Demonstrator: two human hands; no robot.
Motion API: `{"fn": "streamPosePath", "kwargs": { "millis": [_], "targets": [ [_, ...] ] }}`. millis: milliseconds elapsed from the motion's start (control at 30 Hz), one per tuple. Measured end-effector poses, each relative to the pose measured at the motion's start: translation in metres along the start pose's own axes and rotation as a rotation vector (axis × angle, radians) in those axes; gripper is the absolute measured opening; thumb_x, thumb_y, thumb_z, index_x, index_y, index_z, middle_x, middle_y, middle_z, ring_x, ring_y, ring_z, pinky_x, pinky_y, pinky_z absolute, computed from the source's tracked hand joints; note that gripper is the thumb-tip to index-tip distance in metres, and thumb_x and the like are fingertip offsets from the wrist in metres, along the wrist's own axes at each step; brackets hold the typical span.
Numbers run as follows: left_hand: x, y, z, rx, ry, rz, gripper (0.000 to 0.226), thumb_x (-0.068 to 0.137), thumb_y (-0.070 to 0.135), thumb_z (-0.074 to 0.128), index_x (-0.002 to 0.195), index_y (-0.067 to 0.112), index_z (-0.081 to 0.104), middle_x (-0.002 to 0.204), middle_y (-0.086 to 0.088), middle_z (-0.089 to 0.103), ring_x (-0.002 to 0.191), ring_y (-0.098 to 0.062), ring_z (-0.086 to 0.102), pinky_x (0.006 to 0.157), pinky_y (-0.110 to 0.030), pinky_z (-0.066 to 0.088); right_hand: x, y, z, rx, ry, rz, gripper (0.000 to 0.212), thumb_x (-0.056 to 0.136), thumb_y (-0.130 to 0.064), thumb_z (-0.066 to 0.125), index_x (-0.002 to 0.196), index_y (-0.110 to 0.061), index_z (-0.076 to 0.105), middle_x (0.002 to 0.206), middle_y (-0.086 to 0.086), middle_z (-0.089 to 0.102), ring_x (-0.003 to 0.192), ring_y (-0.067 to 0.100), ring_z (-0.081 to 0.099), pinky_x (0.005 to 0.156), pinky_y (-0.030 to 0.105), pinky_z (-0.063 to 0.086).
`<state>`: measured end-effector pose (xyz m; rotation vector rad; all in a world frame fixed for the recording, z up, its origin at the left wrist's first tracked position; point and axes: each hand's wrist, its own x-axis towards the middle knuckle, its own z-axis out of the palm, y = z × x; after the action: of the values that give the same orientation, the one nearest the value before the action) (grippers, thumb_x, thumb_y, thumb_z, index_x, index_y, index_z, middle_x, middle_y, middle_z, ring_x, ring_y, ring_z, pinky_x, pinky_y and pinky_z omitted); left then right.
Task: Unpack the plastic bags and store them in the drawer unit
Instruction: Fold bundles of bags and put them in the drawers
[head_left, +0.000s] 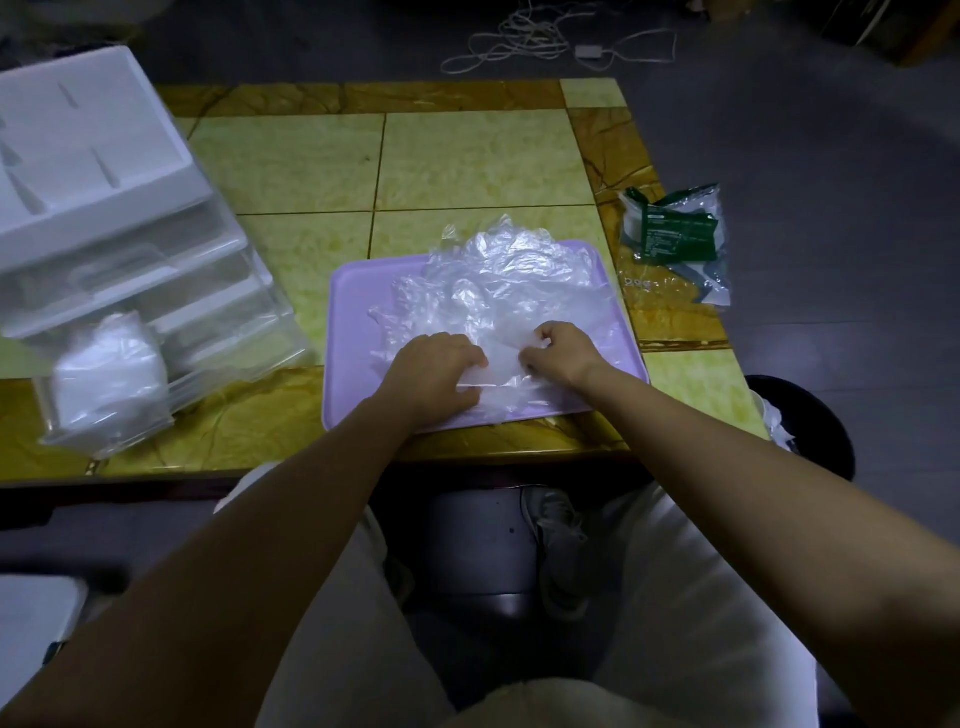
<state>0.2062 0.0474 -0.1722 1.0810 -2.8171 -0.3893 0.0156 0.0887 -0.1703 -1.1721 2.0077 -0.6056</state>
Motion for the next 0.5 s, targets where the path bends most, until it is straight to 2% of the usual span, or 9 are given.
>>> {"fn": "streamPosePath", "kwargs": {
  "millis": [100, 200, 267, 300, 367, 433, 500],
  "targets": [
    [0.002, -0.005, -0.005, -0.199, 0.006, -0.049, 0.027, 0.086, 0.030, 0.065, 0.112, 0.022, 0.069, 0.116, 0.003, 0.067, 0.110, -0.019, 0.058, 0.089, -0.028, 0.042, -0.001, 0.001, -0.001, -0.013, 0.023, -0.053, 0.038, 0.085, -0.023, 0.065, 0.118, -0.011, 0.051, 0.101, 0.009, 0.058, 0.098, 0.028, 0.057, 0.086, 0.034, 0.045],
    [0.005, -0.007, -0.015, -0.263, -0.030, -0.071, 0.022, 0.093, 0.025, 0.057, 0.107, 0.017, 0.072, 0.105, -0.001, 0.072, 0.099, -0.020, 0.062, 0.077, -0.027, 0.039, -0.011, 0.000, -0.004, -0.161, 0.184, -0.380, 0.056, 0.083, -0.036, 0.068, 0.131, -0.017, 0.047, 0.124, 0.007, 0.055, 0.120, 0.025, 0.045, 0.098, 0.038, 0.038],
    [0.007, -0.007, -0.020, -0.221, -0.037, -0.057, 0.024, 0.097, 0.023, 0.050, 0.099, 0.013, 0.071, 0.090, -0.005, 0.070, 0.089, -0.025, 0.061, 0.069, -0.030, 0.037, -0.017, -0.003, -0.008, -0.283, 0.193, -0.604, 0.053, 0.082, -0.044, 0.066, 0.129, -0.023, 0.052, 0.133, 0.000, 0.053, 0.126, 0.021, 0.042, 0.099, 0.036, 0.029],
    [0.007, -0.007, -0.022, -0.201, -0.041, -0.054, 0.024, 0.098, 0.023, 0.047, 0.092, 0.012, 0.068, 0.080, -0.003, 0.066, 0.084, -0.026, 0.059, 0.065, -0.031, 0.033, -0.017, -0.004, -0.009, -0.364, 0.137, -0.646, 0.050, 0.083, -0.046, 0.064, 0.126, -0.024, 0.055, 0.131, -0.002, 0.056, 0.125, 0.019, 0.045, 0.100, 0.035, 0.026],
    [0.007, -0.009, -0.023, -0.192, -0.054, -0.058, 0.026, 0.098, 0.022, 0.046, 0.077, 0.015, 0.058, 0.062, 0.007, 0.051, 0.075, -0.026, 0.055, 0.060, -0.031, 0.027, -0.015, -0.006, -0.010, -0.561, 0.009, -0.614, 0.039, 0.086, -0.044, 0.060, 0.120, -0.024, 0.060, 0.115, 0.001, 0.067, 0.111, 0.021, 0.055, 0.098, 0.035, 0.026],
    [0.007, -0.013, -0.023, -0.201, -0.043, -0.055, 0.025, 0.098, 0.023, 0.046, 0.075, 0.019, 0.054, 0.060, 0.008, 0.048, 0.074, -0.027, 0.055, 0.060, -0.031, 0.027, -0.014, -0.008, -0.009, -0.621, -0.043, -0.544, 0.023, 0.090, -0.032, 0.055, 0.105, -0.018, 0.064, 0.100, 0.009, 0.070, 0.098, 0.030, 0.060, 0.087, 0.035, 0.033],
    [0.008, -0.018, -0.022, -0.146, 0.062, -0.039, 0.021, 0.095, 0.030, 0.045, 0.090, 0.019, 0.062, 0.077, 0.000, 0.063, 0.086, -0.029, 0.060, 0.070, -0.032, 0.034, -0.011, -0.011, -0.007, -0.506, -0.029, -0.475, 0.015, 0.092, -0.023, 0.051, 0.089, -0.012, 0.061, 0.094, 0.015, 0.067, 0.094, 0.035, 0.058, 0.074, 0.036, 0.037]
  ]
}}
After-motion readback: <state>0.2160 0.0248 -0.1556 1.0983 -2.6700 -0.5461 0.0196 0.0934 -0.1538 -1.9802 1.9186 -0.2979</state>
